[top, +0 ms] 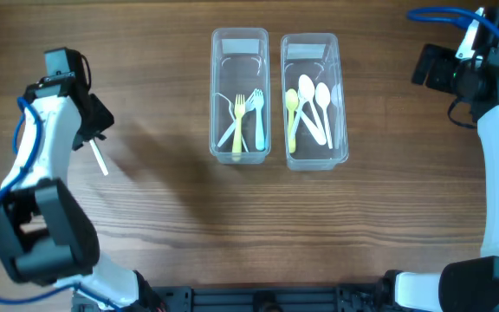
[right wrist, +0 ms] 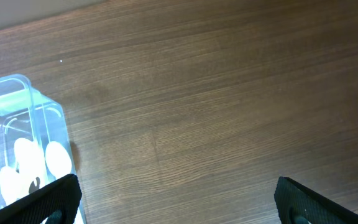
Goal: Pack container
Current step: 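Move the left gripper to the last white fork and grasp it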
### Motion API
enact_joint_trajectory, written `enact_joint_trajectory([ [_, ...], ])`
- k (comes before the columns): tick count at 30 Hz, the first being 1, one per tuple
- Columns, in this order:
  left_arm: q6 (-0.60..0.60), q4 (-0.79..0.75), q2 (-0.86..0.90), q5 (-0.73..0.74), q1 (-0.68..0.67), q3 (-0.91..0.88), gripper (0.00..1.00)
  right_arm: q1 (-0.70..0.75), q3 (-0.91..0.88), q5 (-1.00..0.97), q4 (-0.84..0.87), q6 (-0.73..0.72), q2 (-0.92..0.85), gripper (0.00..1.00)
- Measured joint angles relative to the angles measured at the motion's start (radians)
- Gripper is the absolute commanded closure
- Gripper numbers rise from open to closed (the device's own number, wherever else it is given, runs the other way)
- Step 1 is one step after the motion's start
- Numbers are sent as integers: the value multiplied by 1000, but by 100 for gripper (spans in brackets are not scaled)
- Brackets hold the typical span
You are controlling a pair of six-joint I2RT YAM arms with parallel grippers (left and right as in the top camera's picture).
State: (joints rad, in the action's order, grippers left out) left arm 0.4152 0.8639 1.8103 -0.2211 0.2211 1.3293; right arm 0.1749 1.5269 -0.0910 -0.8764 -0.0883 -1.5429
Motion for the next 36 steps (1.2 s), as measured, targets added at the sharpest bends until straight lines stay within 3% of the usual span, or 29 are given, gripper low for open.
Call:
enact_joint_trajectory([
  [10, -56, -51, 94, 73, 76, 0, 49, 0, 0, 0, 0, 0, 0, 0],
  [21, -100, -219, 97, 108, 89, -104, 48, 0, 0, 0, 0, 0, 0, 0],
  [32, -104, -297, 97, 115, 89, -189, 40, 0, 0, 0, 0, 0, 0, 0],
  [36, -106, -311, 97, 115, 89, -190, 44, 0, 0, 0, 0, 0, 0, 0],
])
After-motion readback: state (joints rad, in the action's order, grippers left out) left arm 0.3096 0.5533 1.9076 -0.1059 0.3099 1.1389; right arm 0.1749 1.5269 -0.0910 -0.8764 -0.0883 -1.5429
